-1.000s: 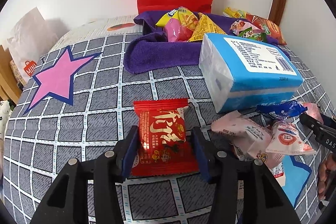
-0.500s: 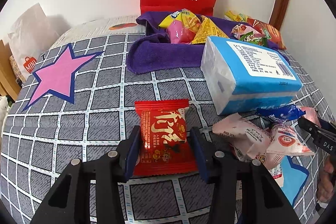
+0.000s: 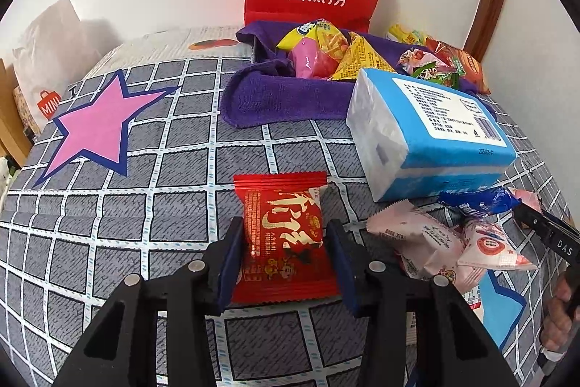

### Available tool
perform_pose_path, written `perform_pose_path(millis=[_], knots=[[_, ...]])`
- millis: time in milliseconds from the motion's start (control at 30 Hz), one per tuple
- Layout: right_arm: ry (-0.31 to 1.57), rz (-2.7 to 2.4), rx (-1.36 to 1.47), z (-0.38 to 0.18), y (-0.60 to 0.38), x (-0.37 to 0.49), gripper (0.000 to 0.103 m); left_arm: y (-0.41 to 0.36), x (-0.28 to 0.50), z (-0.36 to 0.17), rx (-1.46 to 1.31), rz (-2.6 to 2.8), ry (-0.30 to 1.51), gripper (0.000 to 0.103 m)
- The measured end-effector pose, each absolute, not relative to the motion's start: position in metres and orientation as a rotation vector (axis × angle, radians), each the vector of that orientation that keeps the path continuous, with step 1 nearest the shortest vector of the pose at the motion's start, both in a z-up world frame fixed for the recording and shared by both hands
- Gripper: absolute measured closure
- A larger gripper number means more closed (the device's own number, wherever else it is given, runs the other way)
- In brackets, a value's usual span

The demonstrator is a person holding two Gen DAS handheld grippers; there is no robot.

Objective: Organize snacks
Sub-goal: 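Carry red candy with left tool while right tool carries pink candy to purple towel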

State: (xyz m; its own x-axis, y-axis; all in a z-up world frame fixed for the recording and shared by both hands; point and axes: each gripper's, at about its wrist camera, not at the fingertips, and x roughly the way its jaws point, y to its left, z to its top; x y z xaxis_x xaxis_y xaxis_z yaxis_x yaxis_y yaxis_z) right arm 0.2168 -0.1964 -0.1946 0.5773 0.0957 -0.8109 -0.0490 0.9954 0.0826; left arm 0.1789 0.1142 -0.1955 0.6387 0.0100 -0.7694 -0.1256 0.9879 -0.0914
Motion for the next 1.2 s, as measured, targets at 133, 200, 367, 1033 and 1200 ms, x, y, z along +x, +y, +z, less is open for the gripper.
perform_pose_path(millis=[133,200,367,1033,1200], knots=[[0.957,0.077,0.037,-0.194,-0.194,0.217,0.044,0.116,0.177,-0.194,-0.163,0.064,0.874,0.061],[0.958,0.077,0.036,-0.194,-0.194,0.217,0.044,0.117,0.177,-0.194,-0.176,0.060,0.873,0.061],[0.956,0.079,0.043,-0.196,-0.194,0.217,0.044,0.113,0.176,-0.194,-0.156,0.071,0.875,0.061],[0.893,0.149,0.066,-0.158,-0.194,0.218,0.048,0.121,0.171,-0.144,-0.183,0.033,0.829,0.061],[0.826,0.189,0.026,-0.120,-0.181,0.227,0.048,0.118,0.182,-0.117,-0.162,0.020,0.789,0.061]])
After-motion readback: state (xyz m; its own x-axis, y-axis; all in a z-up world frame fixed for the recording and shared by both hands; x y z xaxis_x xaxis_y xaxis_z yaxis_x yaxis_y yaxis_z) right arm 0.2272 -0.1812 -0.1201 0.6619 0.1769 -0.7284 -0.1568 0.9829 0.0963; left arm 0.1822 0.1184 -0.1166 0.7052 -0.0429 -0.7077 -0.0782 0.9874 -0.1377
